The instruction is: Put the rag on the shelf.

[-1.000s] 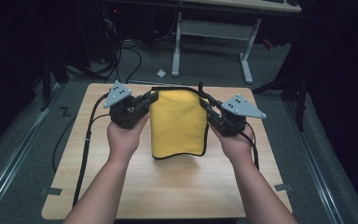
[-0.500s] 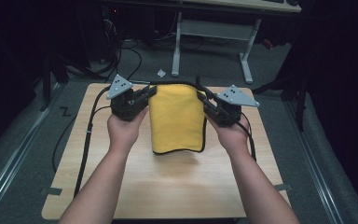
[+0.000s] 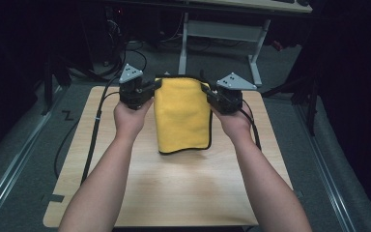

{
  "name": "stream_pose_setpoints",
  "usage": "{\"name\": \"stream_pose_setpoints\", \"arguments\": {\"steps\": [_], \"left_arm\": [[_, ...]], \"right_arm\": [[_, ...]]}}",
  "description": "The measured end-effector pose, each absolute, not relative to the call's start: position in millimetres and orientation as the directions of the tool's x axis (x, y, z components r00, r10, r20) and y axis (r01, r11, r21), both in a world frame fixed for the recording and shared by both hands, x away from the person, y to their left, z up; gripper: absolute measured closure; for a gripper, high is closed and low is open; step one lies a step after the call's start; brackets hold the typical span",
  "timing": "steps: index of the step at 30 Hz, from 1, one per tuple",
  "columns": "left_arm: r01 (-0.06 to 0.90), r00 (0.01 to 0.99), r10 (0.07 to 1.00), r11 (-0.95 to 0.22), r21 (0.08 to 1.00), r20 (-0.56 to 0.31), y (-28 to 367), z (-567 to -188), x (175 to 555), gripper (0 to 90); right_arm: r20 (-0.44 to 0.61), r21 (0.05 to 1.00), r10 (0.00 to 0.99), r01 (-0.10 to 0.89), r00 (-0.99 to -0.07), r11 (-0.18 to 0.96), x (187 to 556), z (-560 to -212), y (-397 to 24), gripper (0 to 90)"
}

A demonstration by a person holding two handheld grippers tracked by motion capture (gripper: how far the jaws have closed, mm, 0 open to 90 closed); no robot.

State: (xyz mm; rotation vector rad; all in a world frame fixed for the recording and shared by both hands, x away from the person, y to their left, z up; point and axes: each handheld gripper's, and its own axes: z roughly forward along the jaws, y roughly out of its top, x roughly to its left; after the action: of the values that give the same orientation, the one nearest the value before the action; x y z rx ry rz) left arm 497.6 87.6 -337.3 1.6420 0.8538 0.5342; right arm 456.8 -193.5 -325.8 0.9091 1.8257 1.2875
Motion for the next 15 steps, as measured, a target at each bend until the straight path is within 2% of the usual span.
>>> {"name": "stream_pose_setpoints", "arguments": {"steps": [3, 7, 10, 15], "left_arm": [[0.263, 0.632, 0.769, -0.094, 0.960, -0.098, 85, -346, 509, 82.7], [0.342, 0.624, 0.769, -0.113, 0.933, -0.136, 82, -362, 525, 81.6], [0.371, 0.633, 0.764, -0.157, 0.915, -0.125, 79, -373, 532, 81.7], [0.410, 0.641, 0.758, -0.209, 0.888, -0.118, 76, -387, 535, 86.0]], "right_arm": [[-0.164, 0.949, 0.854, 0.159, -0.494, 0.274, 467, -333, -194, 77.1], [-0.146, 0.941, 0.857, 0.198, -0.495, 0.275, 479, -343, -197, 77.0], [-0.140, 0.930, 0.854, 0.229, -0.502, 0.286, 487, -353, -201, 76.9], [-0.118, 0.915, 0.846, 0.273, -0.519, 0.295, 494, -375, -208, 77.2]]}}
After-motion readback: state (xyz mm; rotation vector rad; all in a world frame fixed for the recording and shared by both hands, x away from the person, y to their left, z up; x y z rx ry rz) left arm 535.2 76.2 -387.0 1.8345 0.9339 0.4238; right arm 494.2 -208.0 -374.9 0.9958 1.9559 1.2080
